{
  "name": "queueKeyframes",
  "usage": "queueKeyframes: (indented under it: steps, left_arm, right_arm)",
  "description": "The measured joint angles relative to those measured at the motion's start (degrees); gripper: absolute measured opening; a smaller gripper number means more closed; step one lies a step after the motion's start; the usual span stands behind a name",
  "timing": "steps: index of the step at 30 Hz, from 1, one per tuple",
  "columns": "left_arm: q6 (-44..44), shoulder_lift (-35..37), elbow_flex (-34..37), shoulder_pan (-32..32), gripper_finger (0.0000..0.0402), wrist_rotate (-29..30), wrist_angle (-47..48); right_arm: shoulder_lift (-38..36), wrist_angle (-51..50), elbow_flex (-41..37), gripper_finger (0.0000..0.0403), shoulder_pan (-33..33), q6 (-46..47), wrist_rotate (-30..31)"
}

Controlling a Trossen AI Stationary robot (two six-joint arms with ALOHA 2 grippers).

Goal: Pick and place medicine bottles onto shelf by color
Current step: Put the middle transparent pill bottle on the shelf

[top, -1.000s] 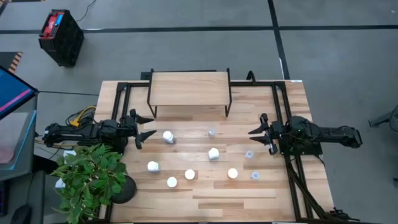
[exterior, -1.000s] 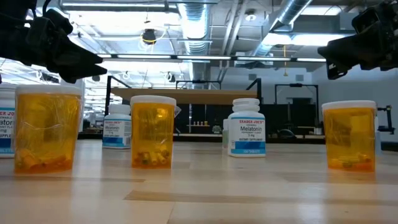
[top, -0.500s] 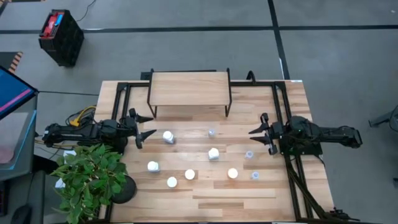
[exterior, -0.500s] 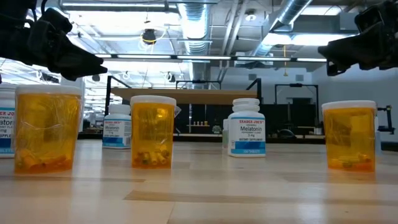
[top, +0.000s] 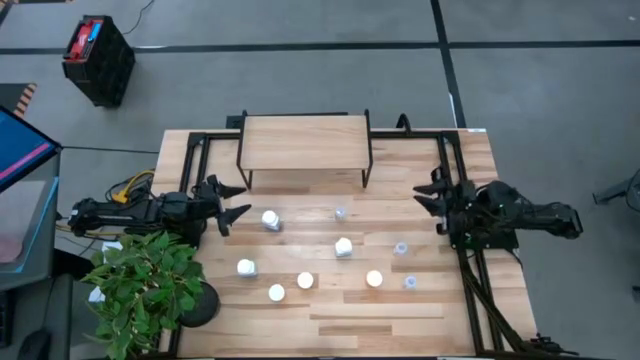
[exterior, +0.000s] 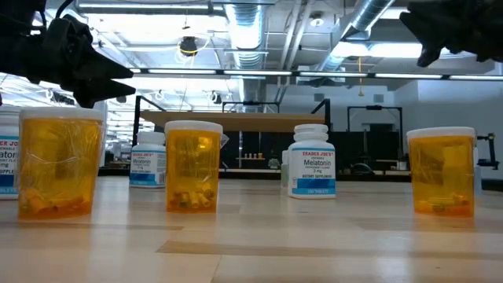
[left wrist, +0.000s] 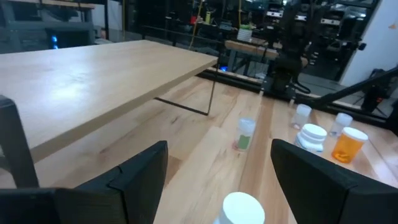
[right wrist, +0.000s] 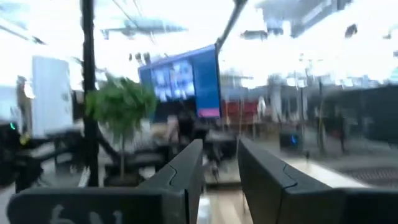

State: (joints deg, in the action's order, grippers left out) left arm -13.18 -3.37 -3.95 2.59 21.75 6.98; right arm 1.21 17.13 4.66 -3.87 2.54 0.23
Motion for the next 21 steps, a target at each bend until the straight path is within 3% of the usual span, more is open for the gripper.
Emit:
queueKeyframes:
  steps: [3, 12, 21]
  left_arm:
    - [0.0, 0.0, 0.0, 0.0, 0.0273, 0.1, 0.0]
    - [0.0, 0.0, 0.0, 0.0, 0.0273, 0.1, 0.0]
    - [-1.4, 0.0, -0.1, 0.0, 0.0273, 0.2, 0.0]
  right_arm:
    - [2.5, -12.3, 6.5, 0.0116, 0.0, 3.5, 0.2]
    - [18.3, -35.3, 25.0, 0.0095, 0.0, 8.4, 6.6]
    - [30.5, -42.0, 35.7, 0.0092, 0.0, 1.6, 7.0]
